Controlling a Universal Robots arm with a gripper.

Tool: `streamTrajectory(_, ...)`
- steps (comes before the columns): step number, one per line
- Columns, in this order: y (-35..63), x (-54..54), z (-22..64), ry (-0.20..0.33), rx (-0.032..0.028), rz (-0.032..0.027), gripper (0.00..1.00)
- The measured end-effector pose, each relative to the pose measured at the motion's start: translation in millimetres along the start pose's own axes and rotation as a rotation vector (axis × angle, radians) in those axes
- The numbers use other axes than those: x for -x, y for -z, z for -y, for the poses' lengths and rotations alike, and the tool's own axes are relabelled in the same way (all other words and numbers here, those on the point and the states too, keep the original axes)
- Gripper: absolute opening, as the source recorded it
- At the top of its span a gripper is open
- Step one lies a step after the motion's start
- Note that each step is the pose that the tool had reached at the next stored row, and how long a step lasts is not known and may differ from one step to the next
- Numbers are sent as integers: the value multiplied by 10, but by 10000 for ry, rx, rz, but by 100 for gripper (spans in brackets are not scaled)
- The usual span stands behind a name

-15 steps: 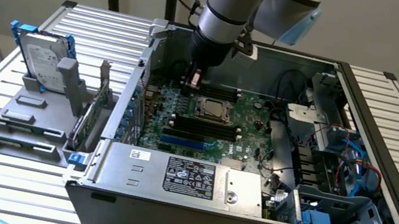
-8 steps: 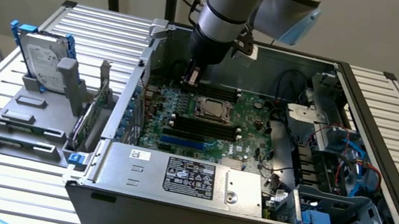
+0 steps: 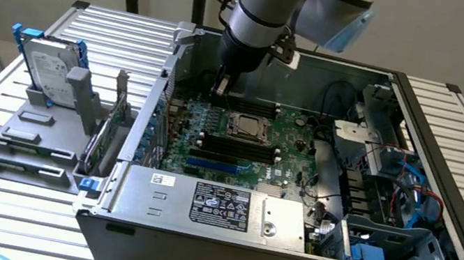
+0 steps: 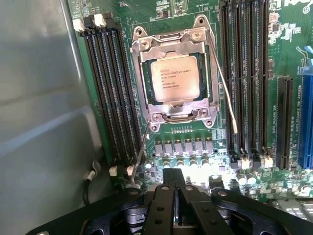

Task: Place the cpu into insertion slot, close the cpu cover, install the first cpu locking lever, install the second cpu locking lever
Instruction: 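Install the first cpu locking lever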

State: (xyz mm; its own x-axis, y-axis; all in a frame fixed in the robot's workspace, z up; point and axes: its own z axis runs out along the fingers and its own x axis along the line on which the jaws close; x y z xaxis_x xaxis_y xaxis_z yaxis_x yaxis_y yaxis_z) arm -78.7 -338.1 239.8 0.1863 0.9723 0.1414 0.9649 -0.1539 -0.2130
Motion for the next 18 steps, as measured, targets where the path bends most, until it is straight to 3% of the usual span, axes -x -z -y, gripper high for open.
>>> streamTrajectory(18,29,8,83,-1099,-184,-1176,11)
